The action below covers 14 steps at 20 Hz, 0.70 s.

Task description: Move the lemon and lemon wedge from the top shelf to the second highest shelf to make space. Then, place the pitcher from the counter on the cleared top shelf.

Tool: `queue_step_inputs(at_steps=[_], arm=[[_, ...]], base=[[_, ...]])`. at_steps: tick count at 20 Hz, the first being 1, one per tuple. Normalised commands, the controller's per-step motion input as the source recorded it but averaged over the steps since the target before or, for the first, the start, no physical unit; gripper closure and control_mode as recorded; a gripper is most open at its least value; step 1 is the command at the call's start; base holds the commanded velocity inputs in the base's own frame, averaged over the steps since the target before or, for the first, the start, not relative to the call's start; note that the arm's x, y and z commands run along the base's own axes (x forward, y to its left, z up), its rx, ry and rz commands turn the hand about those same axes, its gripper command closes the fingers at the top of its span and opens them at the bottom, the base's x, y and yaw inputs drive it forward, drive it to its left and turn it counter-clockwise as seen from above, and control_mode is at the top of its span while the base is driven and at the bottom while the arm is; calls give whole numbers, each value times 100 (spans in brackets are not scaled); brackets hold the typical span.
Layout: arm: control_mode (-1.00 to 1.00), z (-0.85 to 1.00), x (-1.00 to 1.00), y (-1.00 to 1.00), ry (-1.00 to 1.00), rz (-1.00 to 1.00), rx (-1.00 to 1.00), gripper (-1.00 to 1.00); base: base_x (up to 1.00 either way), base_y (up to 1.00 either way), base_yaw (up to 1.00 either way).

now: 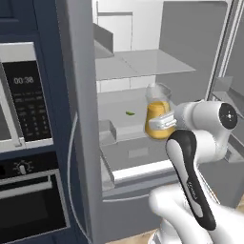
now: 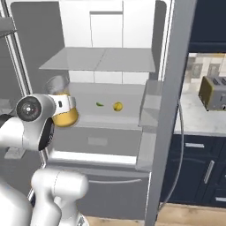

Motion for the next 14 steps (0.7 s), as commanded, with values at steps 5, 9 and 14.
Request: queue_step_inputs(at_steps=[5,9,14], arm=[[100,0,0,0,0,0,0,100],[100,0,0,0,0,0,0,100],[100,0,0,0,0,0,0,100]], base=[[63,27,-25],[58,6,-20],[35,5,-12]])
